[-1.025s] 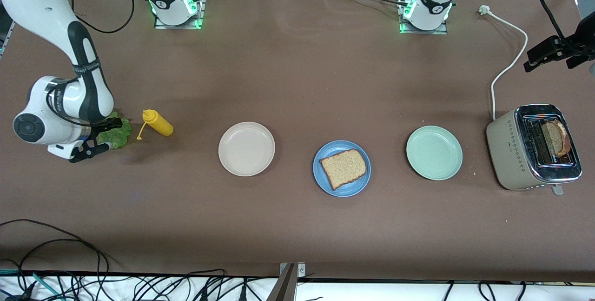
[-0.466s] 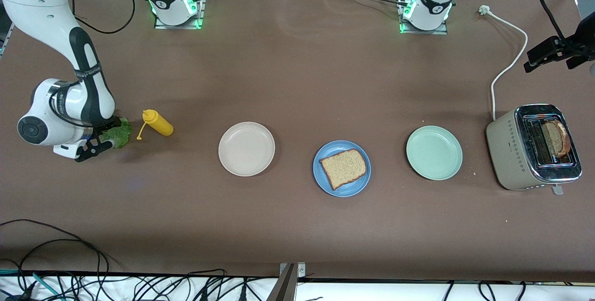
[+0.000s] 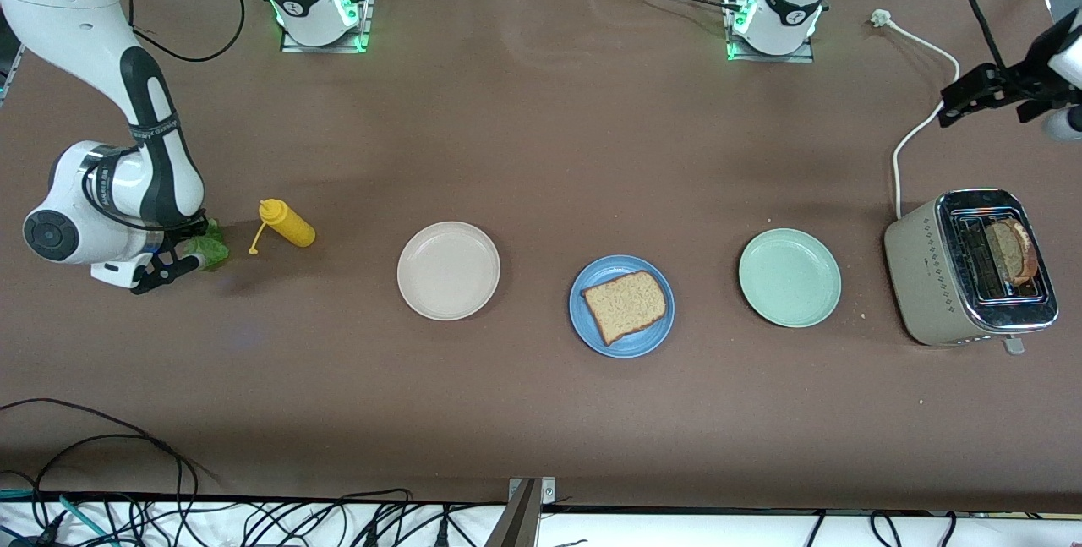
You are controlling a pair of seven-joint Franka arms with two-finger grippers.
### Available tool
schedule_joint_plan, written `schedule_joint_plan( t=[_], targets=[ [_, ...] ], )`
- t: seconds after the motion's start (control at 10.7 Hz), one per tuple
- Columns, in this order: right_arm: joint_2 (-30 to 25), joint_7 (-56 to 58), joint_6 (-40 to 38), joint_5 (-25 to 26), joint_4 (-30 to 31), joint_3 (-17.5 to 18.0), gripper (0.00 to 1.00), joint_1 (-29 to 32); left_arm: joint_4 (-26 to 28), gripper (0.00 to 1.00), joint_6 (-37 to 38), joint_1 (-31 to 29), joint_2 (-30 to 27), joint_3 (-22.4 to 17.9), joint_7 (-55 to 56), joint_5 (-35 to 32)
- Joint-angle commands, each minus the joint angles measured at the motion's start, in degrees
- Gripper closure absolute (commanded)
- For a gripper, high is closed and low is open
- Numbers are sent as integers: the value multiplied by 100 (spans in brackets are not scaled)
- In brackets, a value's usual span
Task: Make sandwich in blue plate with both arms
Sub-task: 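Close the right gripper on the lettuce leaf stem and lift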
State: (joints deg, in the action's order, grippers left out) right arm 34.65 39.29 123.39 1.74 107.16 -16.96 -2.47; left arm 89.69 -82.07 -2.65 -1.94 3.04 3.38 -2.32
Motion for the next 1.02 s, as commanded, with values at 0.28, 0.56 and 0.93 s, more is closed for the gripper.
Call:
schedule_joint_plan(
  t=[0.28,0.56,0.93],
  targets=[
    [-11,44,-2367,-323,-1625,61,100,-174,-232,0,244,37,1,390,40,-346],
    [-11,-412,-3983,-463,-2706,70,100,-358,-232,0,227,-155,53,85,-38,-418],
    [-124,-1291,-5079,-877,-3439,70,100,-1104,-241,0,165,-789,194,13,-56,55]
  ],
)
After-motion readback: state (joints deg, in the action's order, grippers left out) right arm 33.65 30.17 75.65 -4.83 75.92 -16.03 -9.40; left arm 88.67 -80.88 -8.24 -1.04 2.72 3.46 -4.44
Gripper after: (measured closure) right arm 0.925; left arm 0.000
